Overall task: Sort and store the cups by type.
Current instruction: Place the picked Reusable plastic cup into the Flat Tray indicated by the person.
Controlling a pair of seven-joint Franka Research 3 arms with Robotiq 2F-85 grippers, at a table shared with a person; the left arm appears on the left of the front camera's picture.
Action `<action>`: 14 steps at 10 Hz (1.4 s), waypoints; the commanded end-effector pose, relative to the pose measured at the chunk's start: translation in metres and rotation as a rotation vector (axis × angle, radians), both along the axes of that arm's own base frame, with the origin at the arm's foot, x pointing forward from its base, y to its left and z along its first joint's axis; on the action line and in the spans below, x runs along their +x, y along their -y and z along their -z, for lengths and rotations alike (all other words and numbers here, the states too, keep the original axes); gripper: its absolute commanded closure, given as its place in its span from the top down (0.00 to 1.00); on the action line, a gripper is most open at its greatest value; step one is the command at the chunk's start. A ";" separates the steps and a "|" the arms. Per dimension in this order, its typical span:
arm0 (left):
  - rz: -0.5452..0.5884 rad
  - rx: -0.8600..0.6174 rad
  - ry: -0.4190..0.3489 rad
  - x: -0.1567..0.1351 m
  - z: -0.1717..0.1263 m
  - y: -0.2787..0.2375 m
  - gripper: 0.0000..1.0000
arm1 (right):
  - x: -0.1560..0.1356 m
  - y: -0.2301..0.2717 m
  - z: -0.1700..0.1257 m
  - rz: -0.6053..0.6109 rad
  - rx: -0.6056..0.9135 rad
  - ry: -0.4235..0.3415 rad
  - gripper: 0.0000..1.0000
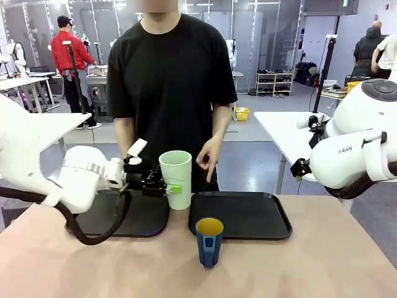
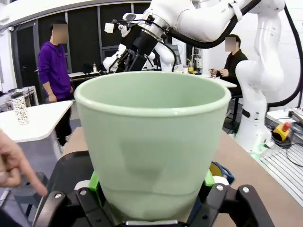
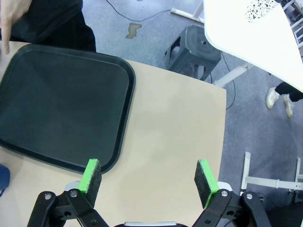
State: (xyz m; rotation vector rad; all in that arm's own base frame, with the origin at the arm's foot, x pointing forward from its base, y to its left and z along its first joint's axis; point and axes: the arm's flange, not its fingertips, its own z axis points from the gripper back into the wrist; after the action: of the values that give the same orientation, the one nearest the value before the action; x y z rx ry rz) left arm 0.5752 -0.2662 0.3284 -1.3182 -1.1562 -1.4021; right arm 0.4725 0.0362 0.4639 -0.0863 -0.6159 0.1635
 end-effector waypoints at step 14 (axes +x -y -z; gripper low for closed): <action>-0.043 -0.128 -0.021 0.038 0.018 0.092 0.86 | 0.001 0.000 0.000 -0.004 -0.008 0.001 1.00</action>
State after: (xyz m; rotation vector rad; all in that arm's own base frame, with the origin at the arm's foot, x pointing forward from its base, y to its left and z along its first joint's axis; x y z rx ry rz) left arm 0.5980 -0.3461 0.3097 -1.3835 -1.2493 -1.3246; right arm 0.4725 0.0362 0.4639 -0.0863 -0.6158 0.1635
